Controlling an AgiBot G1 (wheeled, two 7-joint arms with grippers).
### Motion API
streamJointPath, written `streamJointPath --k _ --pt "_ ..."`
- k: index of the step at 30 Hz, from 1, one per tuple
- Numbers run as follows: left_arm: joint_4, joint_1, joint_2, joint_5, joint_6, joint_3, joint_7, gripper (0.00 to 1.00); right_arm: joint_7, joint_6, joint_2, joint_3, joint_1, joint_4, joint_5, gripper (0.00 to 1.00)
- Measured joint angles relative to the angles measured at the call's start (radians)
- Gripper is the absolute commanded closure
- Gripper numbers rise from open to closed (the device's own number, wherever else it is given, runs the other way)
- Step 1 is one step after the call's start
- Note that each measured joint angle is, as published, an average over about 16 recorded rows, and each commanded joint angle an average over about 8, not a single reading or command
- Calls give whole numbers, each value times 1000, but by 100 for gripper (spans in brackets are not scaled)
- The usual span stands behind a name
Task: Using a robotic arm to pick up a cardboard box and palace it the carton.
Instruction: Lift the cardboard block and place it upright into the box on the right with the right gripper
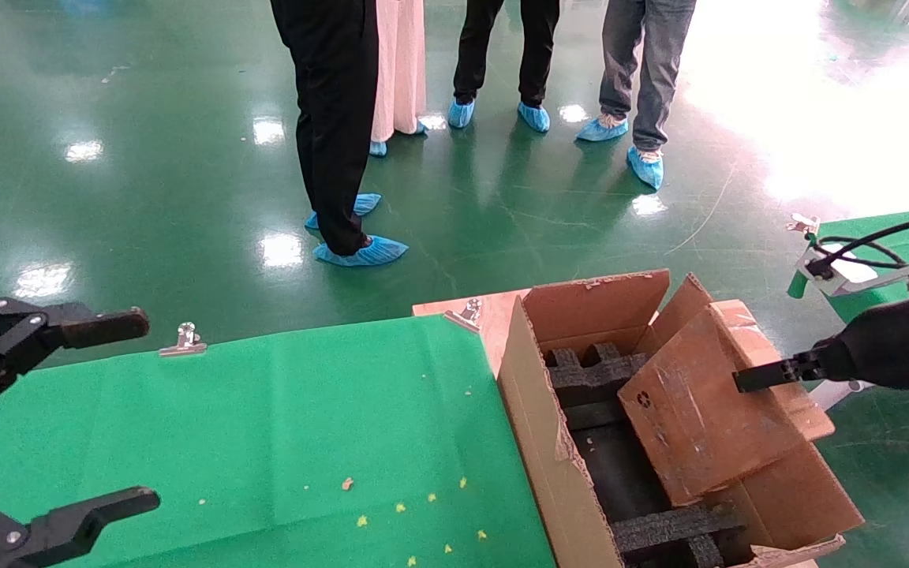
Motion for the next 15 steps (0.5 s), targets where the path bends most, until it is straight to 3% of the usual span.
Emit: streamJointPath --k 15 --pt "1 0 0 0 0 0 0 0 3 16 -13 -6 -4 5 -15 100"
